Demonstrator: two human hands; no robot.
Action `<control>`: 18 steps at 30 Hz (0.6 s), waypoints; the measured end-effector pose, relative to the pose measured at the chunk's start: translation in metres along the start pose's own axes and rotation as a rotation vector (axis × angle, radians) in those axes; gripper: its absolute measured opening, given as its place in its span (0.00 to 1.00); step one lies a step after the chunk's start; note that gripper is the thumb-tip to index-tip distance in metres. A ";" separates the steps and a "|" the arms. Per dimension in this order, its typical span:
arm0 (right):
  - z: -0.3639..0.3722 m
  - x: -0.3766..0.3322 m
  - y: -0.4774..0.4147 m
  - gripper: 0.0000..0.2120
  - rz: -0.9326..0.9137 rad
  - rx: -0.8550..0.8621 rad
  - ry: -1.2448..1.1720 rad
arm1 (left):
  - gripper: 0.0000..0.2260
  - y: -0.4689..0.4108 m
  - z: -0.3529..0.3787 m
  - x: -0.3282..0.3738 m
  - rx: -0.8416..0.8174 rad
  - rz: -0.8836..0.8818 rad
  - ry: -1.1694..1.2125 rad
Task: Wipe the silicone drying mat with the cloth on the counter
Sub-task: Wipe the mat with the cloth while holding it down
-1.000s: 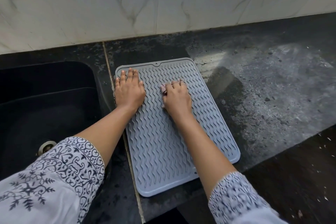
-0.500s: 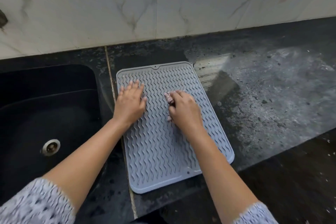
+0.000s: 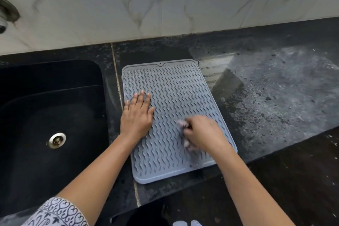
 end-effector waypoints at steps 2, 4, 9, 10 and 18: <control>-0.018 -0.007 -0.032 0.10 0.051 0.181 -0.073 | 0.25 -0.001 -0.001 0.000 0.003 0.003 0.002; -0.018 -0.031 -0.060 0.15 0.003 0.300 -0.070 | 0.24 0.000 -0.001 0.001 0.013 0.002 -0.005; 0.014 -0.050 -0.067 0.20 -0.085 0.288 0.071 | 0.24 0.000 -0.002 0.001 0.028 0.011 -0.004; 0.012 -0.047 -0.055 0.19 -0.105 0.280 0.084 | 0.24 0.000 -0.002 0.000 0.027 0.012 0.003; 0.022 -0.026 0.064 0.13 -0.219 -0.085 0.195 | 0.24 -0.001 -0.001 -0.001 0.027 0.015 0.005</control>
Point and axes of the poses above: each hand's wrist, its own y-axis away from the middle knuckle, its own z-axis out of the palm, x = y × z, the point moved 8 cm from there along -y, towards the middle knuckle, and after that the axes turned 14 degrees about y, right-handed, at the moved point
